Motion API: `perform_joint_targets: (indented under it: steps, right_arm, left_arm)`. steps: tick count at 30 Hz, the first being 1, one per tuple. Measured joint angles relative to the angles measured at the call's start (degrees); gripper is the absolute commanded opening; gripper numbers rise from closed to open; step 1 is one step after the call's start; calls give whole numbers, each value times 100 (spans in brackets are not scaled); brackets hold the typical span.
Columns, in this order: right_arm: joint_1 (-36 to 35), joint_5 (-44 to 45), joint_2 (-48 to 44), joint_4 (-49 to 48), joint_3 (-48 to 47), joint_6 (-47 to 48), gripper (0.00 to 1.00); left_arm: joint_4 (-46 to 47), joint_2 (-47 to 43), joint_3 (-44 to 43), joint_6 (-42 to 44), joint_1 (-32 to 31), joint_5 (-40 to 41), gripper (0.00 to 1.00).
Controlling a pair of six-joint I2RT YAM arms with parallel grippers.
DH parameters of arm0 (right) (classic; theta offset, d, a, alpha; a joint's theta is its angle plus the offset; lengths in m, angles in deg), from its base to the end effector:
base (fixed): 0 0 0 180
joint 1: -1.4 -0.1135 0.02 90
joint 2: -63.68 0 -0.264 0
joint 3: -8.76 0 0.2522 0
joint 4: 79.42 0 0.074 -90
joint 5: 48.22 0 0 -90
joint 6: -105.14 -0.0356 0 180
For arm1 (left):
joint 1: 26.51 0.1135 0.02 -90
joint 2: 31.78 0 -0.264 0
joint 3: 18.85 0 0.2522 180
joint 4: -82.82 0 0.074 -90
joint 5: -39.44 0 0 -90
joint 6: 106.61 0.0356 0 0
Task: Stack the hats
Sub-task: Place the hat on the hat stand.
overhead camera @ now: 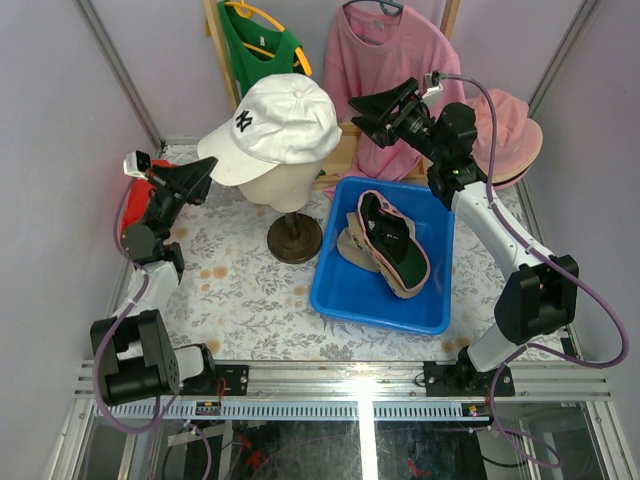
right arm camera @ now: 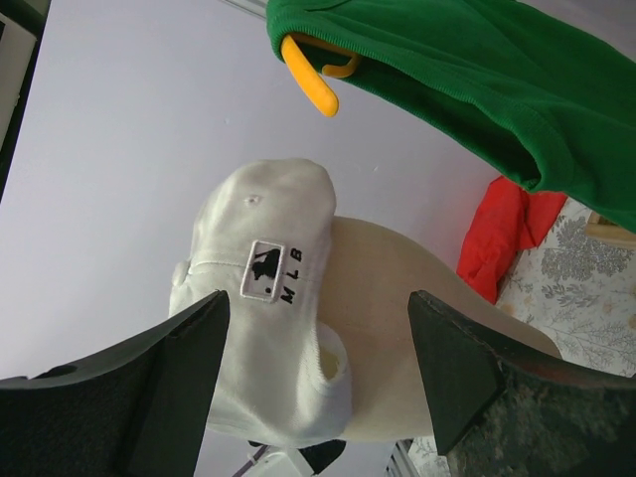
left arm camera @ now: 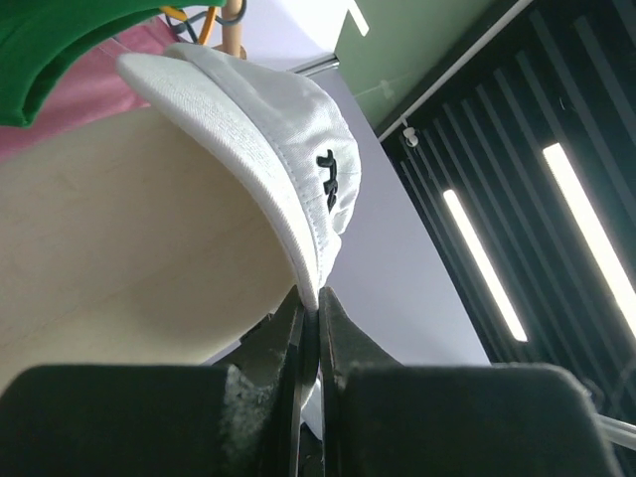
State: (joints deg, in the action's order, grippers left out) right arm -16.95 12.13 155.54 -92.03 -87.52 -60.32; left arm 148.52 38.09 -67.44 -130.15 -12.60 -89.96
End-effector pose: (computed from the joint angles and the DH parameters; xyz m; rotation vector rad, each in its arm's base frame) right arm 0.3555 0.1365 0.4275 0.2358 1.5120 1.6832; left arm 0.2351 0.0350 0.3409 -0.4662 1.0832 -1.8393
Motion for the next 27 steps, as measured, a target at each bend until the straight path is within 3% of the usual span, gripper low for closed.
perform_joint_targets:
  steps: [15, 27]
  right_arm:
    - [0, -2, 0, 39, -96, 4, 80]
    - [0, -4, 0, 42, -96, 33, 80]
  left_arm:
    - [376, 660, -382, -361, -79, -549, 0]
    - [785, 750, 184, -361, 249, -592, 0]
